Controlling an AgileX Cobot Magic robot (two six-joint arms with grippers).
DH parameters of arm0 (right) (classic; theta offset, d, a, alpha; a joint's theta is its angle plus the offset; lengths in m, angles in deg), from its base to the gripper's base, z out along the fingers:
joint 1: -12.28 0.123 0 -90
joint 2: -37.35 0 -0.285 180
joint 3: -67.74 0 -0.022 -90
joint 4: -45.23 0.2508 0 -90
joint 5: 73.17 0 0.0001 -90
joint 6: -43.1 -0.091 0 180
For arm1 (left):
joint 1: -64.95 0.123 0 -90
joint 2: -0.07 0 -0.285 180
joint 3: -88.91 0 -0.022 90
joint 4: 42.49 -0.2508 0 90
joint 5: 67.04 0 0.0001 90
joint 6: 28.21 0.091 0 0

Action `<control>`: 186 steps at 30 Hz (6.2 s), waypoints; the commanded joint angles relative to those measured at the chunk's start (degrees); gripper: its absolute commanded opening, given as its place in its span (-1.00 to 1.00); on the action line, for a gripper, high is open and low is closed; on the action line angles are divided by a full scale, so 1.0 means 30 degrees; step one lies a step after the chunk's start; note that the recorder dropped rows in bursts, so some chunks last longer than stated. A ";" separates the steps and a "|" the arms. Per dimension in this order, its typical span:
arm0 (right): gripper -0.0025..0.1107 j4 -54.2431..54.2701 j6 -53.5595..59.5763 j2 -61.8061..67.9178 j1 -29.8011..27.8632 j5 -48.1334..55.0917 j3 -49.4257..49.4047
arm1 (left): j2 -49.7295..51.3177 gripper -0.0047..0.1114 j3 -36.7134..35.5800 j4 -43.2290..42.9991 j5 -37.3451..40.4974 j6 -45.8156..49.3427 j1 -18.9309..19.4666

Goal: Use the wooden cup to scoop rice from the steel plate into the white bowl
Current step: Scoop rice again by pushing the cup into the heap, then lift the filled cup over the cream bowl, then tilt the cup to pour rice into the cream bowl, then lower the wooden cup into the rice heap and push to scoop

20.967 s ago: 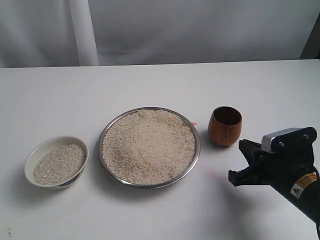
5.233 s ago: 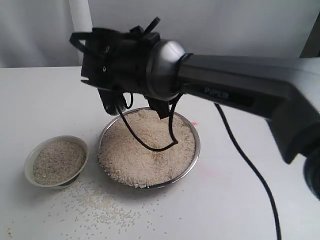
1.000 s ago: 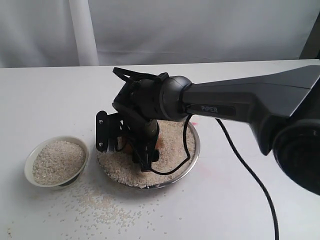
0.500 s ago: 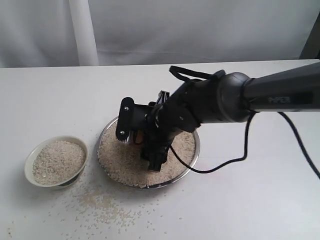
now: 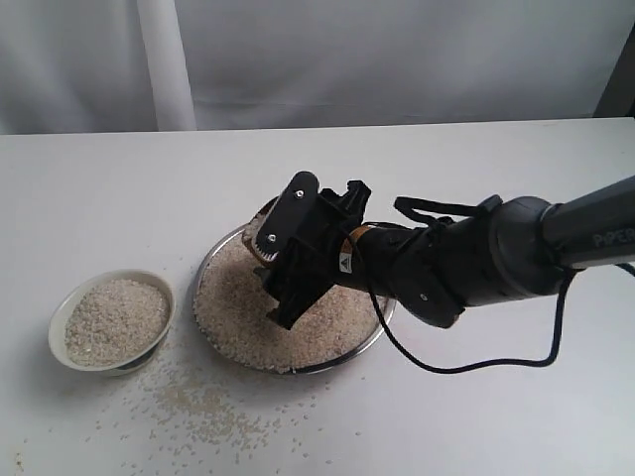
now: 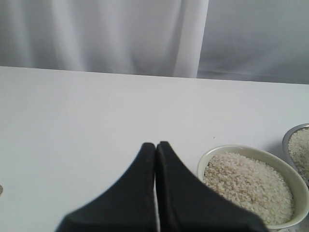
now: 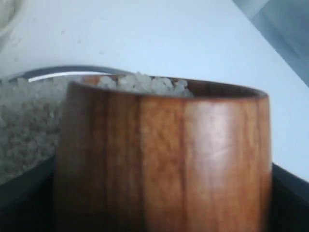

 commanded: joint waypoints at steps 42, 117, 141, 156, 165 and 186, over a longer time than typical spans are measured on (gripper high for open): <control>-0.96 -0.8136 0.5388 0.3820 0.6555 1.5794 1.4390 | 0.0007 -0.92 -0.0015 0.0024 -0.0188 -0.0035 -0.0123; -0.96 -1.7046 -0.0839 -0.1098 0.4176 2.0703 0.7941 | 0.0007 -0.92 -0.0015 0.0024 -0.0188 -0.0035 -0.0123; -0.96 -1.9235 -0.0135 0.2964 0.2387 2.1331 0.7767 | 0.0007 -0.92 -0.0015 0.0024 -0.0188 -0.0035 -0.0123; -0.96 -1.8246 0.0649 0.5019 0.3485 2.0511 1.0218 | 0.0007 -0.92 -0.0015 0.0024 -0.0188 -0.0035 -0.0123; -0.96 -1.6274 0.0726 0.5105 0.4025 1.9794 1.0218 | 0.0007 -0.92 -0.0015 0.0024 -0.0188 -0.0035 -0.0123; -0.96 -1.0620 0.0661 0.3147 0.3374 1.6294 0.7780 | 0.0007 -0.92 -0.0015 0.0024 -0.0188 -0.0035 -0.0123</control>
